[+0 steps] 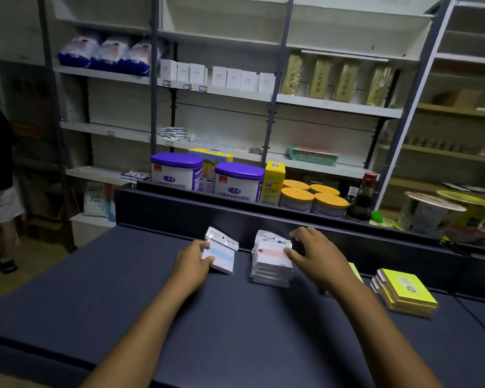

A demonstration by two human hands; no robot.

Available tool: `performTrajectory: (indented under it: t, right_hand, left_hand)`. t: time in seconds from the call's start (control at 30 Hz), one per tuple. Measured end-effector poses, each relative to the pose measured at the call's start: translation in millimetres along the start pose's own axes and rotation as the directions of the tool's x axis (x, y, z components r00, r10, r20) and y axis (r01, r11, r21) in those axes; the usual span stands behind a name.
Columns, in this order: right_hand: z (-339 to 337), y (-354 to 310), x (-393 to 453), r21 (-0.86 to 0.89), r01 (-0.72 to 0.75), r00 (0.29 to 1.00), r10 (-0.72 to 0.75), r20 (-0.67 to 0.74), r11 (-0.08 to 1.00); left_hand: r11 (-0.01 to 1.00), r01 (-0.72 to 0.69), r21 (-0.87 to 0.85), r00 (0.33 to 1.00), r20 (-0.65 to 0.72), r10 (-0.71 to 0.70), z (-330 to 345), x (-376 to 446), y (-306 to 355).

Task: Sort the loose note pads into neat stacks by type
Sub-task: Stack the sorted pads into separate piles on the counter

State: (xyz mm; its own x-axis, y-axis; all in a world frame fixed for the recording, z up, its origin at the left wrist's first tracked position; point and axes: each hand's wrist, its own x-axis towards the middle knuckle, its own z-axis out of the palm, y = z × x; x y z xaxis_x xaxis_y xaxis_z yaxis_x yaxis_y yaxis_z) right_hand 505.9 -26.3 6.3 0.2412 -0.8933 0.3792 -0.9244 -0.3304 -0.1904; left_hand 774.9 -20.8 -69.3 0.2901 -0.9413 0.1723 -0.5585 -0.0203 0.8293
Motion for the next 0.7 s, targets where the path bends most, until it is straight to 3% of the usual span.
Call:
performTrajectory:
  t: [0.17,0.27,0.43,0.53,0.7]
  right_hand:
    - [1.6,-0.5,1.9,0.025,-0.014,1.0,0.014,-0.009,1.0]
    - [1.8,-0.5,-1.0,0.028,-0.022,1.0,0.022,-0.002,0.999]
    - [-5.2,8.1,-11.9,0.015,-0.043,0.999,0.043,-0.005,0.999]
    - [-15.7,23.0,-26.0,0.01,-0.073,0.997,0.073,-0.006,0.997]
    - [-40.0,58.7,-64.9,-0.02,-0.112,0.994,0.112,-0.004,0.994]
  left_hand:
    - [0.936,-0.097,0.339,0.995,0.009,0.1,2.5,-6.6,-2.6]
    - [0.884,-0.1,0.456,0.993,-0.013,0.119,2.0,-9.6,-3.4]
    - [0.871,-0.138,0.471,0.985,-0.025,0.169,0.5,-13.4,3.4]
    - [0.874,-0.247,0.419,0.954,-0.051,0.294,0.3,-21.1,22.0]
    - [0.789,-0.448,0.42,0.886,0.09,0.455,20.5,-49.8,79.5]
